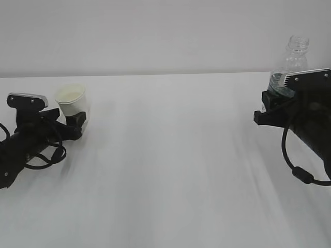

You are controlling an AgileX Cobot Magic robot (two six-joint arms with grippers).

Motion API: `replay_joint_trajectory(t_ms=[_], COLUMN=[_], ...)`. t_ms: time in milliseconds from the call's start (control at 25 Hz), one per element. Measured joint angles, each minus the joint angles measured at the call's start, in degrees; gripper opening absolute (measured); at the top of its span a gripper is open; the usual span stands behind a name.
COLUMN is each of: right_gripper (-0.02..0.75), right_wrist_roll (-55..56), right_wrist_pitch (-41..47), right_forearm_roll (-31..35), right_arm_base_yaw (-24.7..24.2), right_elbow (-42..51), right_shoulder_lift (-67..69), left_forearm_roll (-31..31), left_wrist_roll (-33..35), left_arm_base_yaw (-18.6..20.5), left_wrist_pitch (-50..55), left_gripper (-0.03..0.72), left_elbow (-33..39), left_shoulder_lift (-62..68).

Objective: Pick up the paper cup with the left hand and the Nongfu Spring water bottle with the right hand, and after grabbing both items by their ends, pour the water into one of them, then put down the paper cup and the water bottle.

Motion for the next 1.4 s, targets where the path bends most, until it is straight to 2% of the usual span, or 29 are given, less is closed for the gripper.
replay_joint_trajectory(t_ms=[680,880,1400], right_gripper=[0.358,0.358,0.358], right_wrist_roll=[0.1,4.6,5.9], right_wrist_pitch=[0.0,0.0,-1.2], right_forearm_roll=[0.0,0.7,1.4], right_arm_base_yaw=[0.0,0.0,0.0], right_elbow=[0.0,0.0,-0.5], right_shoulder_lift=[0.0,0.0,3.3], left_forearm_roll=[1.7,3.5,6.8], left_wrist_roll=[0.0,0.0,0.0], left_arm_base_yaw=[-0.7,-0.7,-1.1], left_wrist_pitch=[-0.1,-0.1,-0.1], left_gripper=[0.587,0.587,0.586], left_elbow=[11.5,14.6,15.7], left_shoulder_lift=[-10.6,-12.9,-15.9])
